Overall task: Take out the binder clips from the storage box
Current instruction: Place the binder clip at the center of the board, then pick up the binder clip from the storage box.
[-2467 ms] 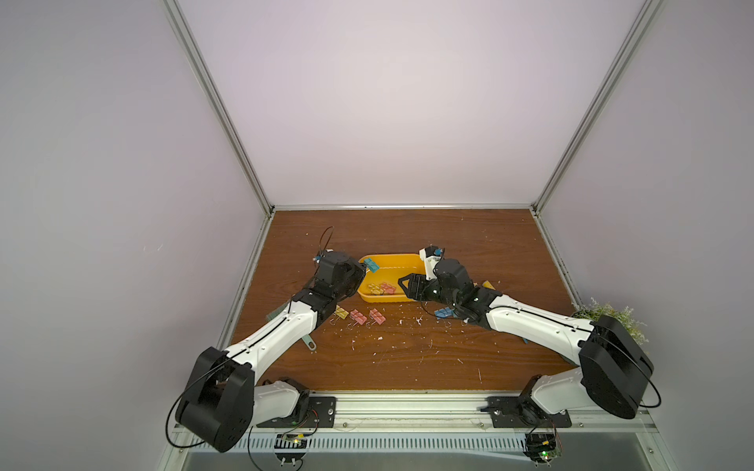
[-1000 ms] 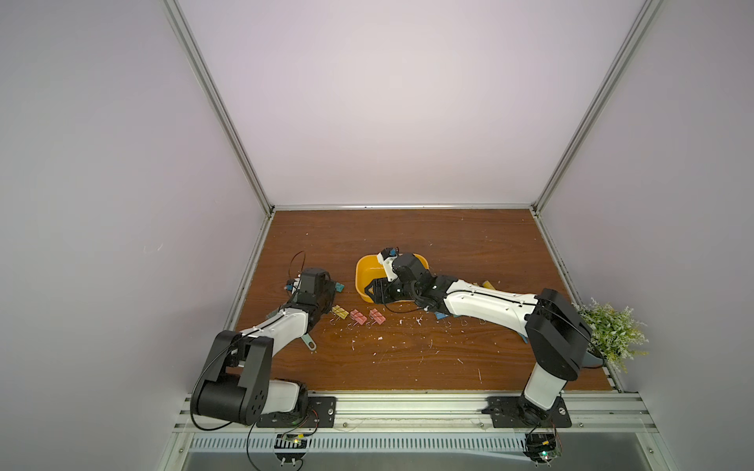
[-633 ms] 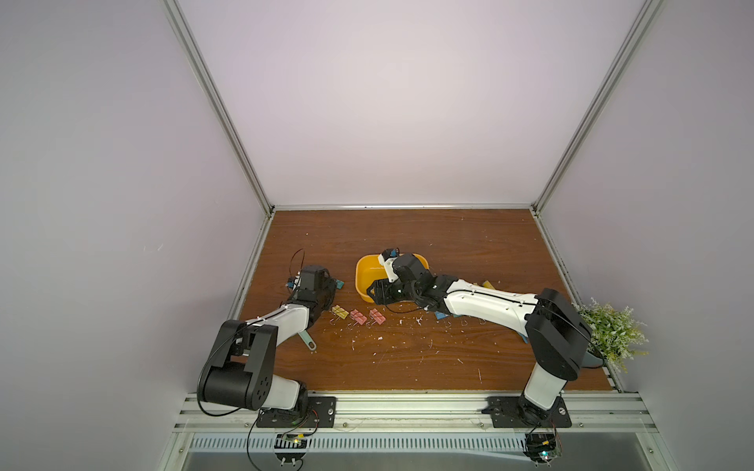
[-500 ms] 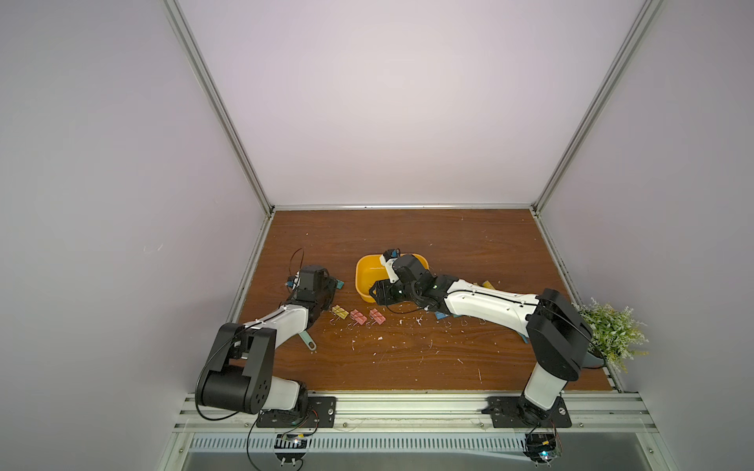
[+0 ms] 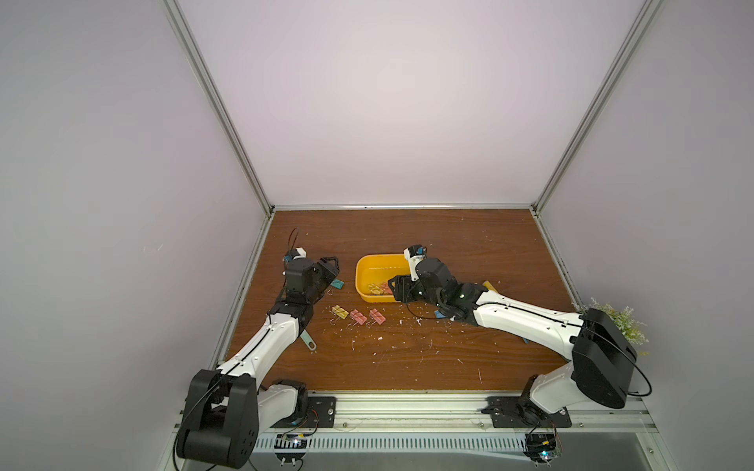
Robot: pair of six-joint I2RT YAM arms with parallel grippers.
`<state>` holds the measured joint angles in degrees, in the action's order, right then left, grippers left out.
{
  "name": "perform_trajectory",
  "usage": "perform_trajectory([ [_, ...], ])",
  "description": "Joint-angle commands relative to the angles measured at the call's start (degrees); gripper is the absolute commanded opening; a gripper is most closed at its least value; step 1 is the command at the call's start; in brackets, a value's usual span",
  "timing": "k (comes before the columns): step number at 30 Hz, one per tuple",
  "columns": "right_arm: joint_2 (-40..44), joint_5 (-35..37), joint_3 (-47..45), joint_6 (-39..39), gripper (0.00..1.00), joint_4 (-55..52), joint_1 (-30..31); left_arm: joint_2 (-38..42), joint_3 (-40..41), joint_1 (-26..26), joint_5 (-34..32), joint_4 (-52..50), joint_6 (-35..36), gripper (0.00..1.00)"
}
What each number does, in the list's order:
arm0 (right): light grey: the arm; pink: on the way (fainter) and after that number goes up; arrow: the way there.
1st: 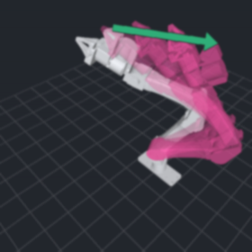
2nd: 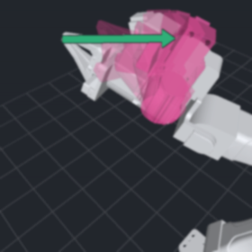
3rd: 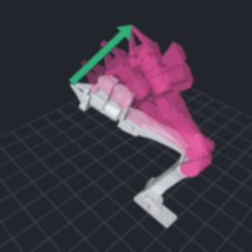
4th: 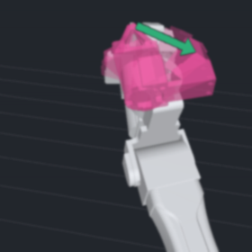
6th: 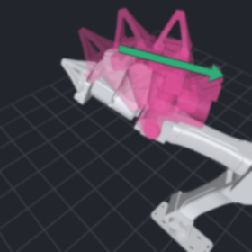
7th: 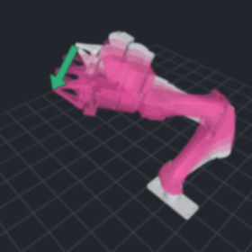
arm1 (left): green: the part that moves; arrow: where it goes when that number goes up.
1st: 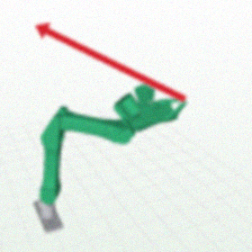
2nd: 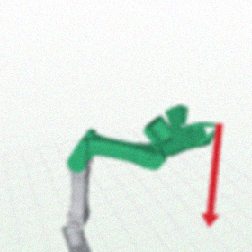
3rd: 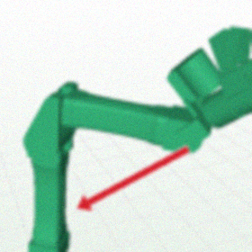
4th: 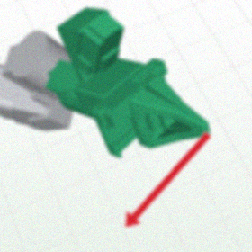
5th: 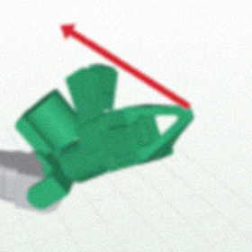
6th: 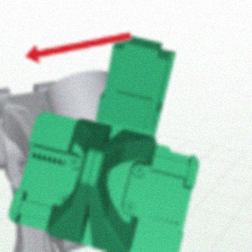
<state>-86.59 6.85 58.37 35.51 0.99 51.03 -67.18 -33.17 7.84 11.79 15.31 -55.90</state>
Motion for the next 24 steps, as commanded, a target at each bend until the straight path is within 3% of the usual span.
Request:
perform_trajectory([
  [1, 1.3, 1.76, 0.17, 0.19, 0.65, 1.01, -0.97, -4.07, -5.74, 3.62, 9.25, -3.45, 11.47, 0.47],
  [4, 1.08, 2.02, -0.23, 1.4, 0.64, 0.94, -1.19, -9.78, -13.01, 9.72, 9.96, -11.77, 18.6, 0.42],
  [8, 0.86, 1.3, -1.12, 3.86, 0.64, 2.04, -1.15, -14.15, -16.7, 14.28, 7.92, -16.4, 21.24, 0.38],
  [20, -0.07, 1.19, -1.92, 5.36, 0.64, 2.44, -1.19, -24.32, -27.57, 18.34, 5.61, -34.15, 24.57, 0.35],
  [24, -0.07, 1.26, -1.77, 5.63, 0.64, 2.26, -1.19, -26.8, -28.94, 18.96, 6.36, -35.69, 25.15, 0.34],
])
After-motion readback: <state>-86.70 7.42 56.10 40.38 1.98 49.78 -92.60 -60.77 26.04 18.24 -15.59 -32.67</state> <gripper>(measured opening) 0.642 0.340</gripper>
